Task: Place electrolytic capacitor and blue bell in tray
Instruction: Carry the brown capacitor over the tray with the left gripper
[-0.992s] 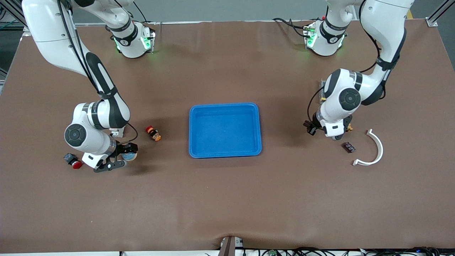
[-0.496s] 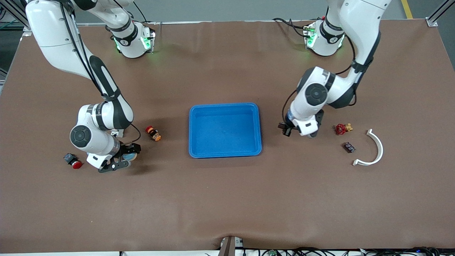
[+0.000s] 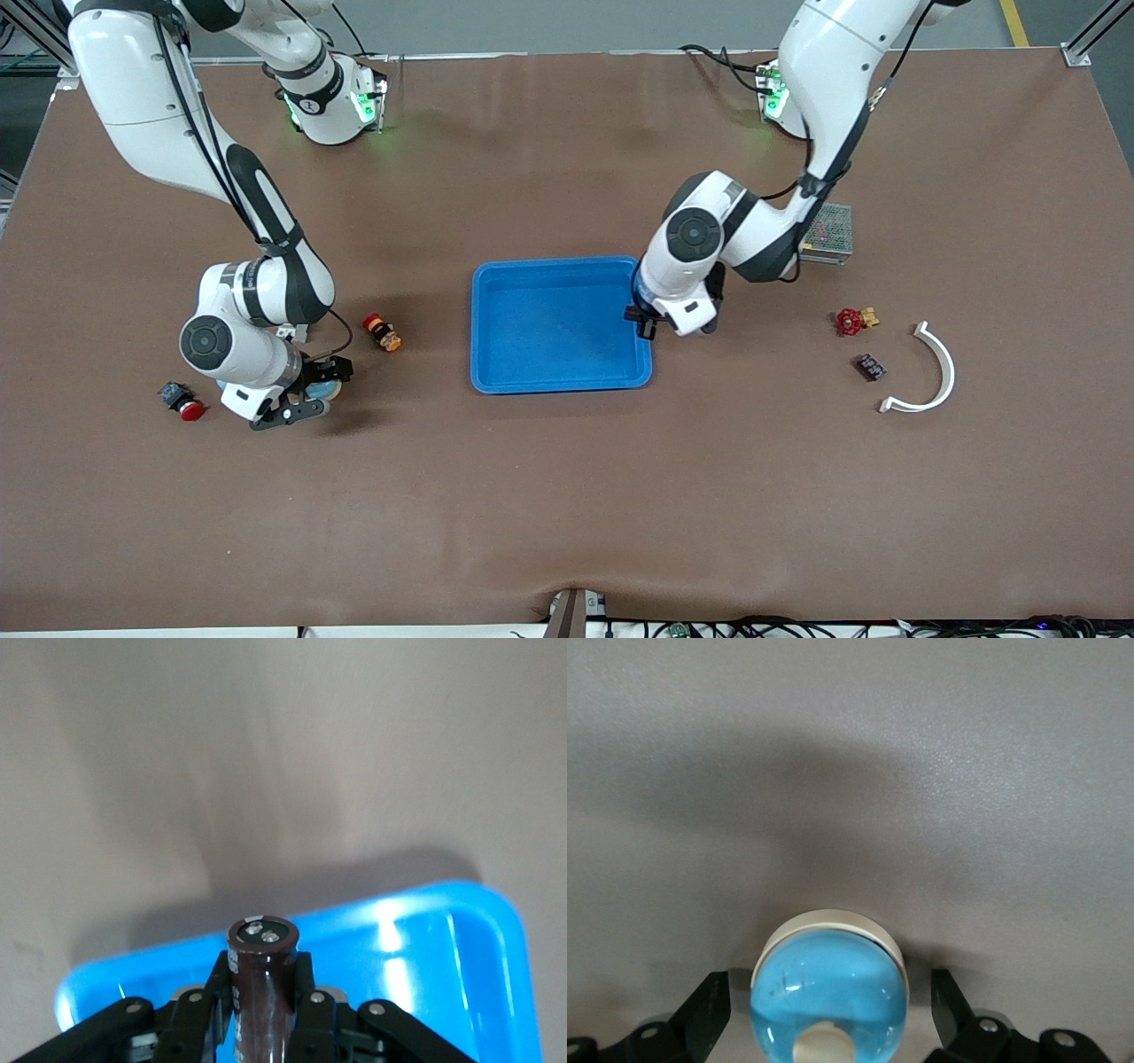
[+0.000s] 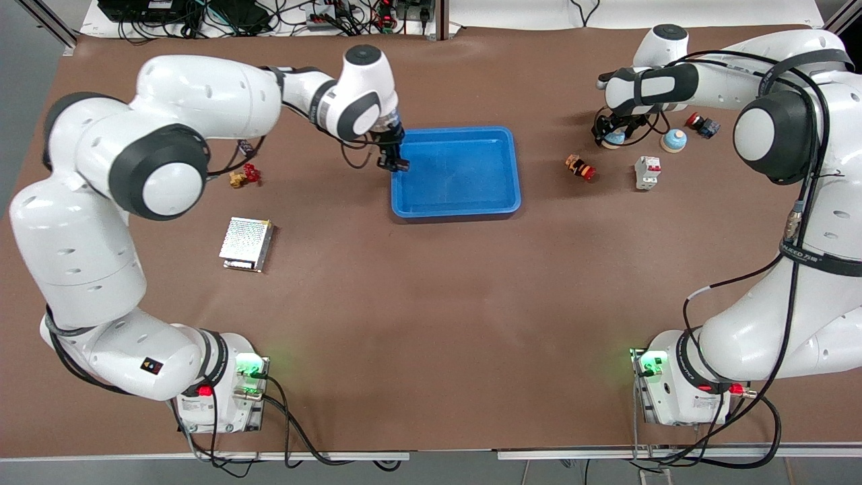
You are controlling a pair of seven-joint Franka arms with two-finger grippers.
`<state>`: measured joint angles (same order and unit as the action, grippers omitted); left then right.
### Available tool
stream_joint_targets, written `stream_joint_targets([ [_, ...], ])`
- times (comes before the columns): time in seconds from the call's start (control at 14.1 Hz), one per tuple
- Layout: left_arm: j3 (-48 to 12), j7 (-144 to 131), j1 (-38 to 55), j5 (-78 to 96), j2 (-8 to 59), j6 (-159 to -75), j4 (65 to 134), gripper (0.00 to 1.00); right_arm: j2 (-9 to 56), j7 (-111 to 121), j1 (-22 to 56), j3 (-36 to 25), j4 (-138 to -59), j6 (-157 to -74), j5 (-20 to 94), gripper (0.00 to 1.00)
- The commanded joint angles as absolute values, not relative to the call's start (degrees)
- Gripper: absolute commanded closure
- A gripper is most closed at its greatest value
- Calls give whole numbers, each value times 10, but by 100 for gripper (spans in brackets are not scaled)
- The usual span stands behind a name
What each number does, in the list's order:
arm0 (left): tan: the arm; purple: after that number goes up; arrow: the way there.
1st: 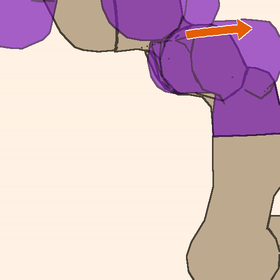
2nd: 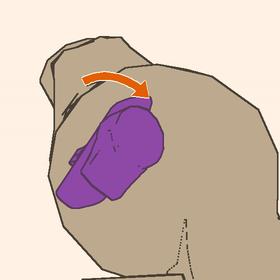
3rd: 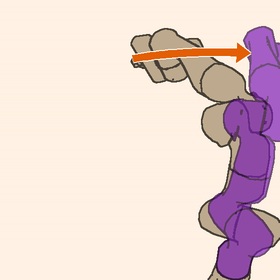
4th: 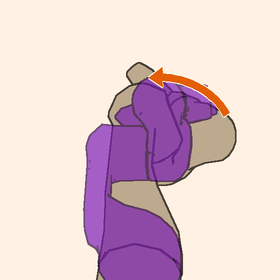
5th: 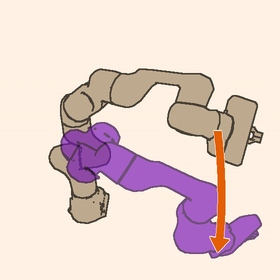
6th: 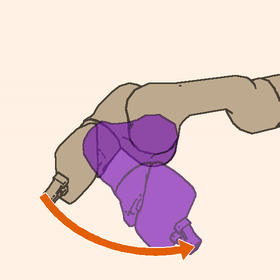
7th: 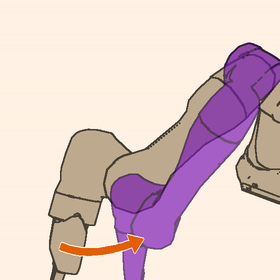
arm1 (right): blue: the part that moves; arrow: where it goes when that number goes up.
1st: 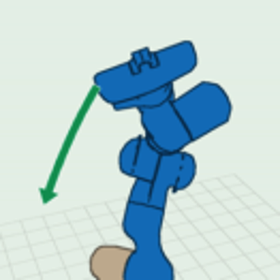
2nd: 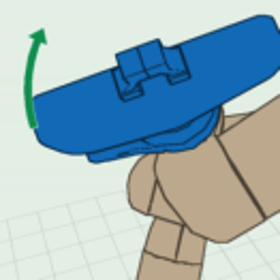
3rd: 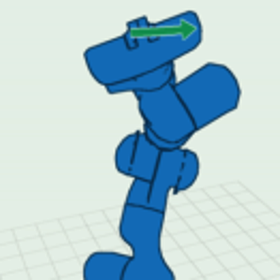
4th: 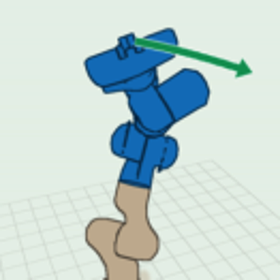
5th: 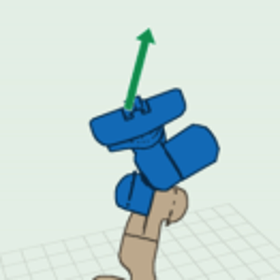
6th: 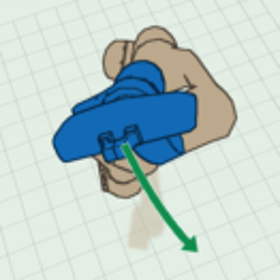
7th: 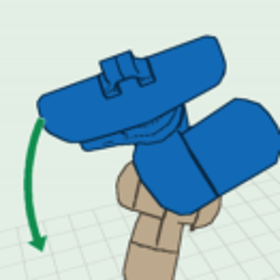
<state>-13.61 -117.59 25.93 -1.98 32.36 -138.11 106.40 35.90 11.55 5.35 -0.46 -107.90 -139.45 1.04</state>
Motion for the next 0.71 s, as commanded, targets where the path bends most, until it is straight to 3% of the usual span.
stream_joint_targets([
  [0.0, -132, -1238, 282, -21, 352, -1368, 1024, 100, 360, 131, 48, -2, -1083, -1404, 16, 0],
  [0.07, -133, -1250, 287, -21, 354, -1368, 1024, 100, 360, 131, 48, -2, -1083, -1404, 16, 1],
  [0.57, -133, -1281, 308, -21, 375, -1368, 1026, 100, 360, 127, 47, -2, -1078, -1403, 17, 36],
  [0.64, -133, -1280, 307, -21, 378, -1367, 1027, 84, 360, 126, 47, -2, -1078, -1402, 17, 40],
])
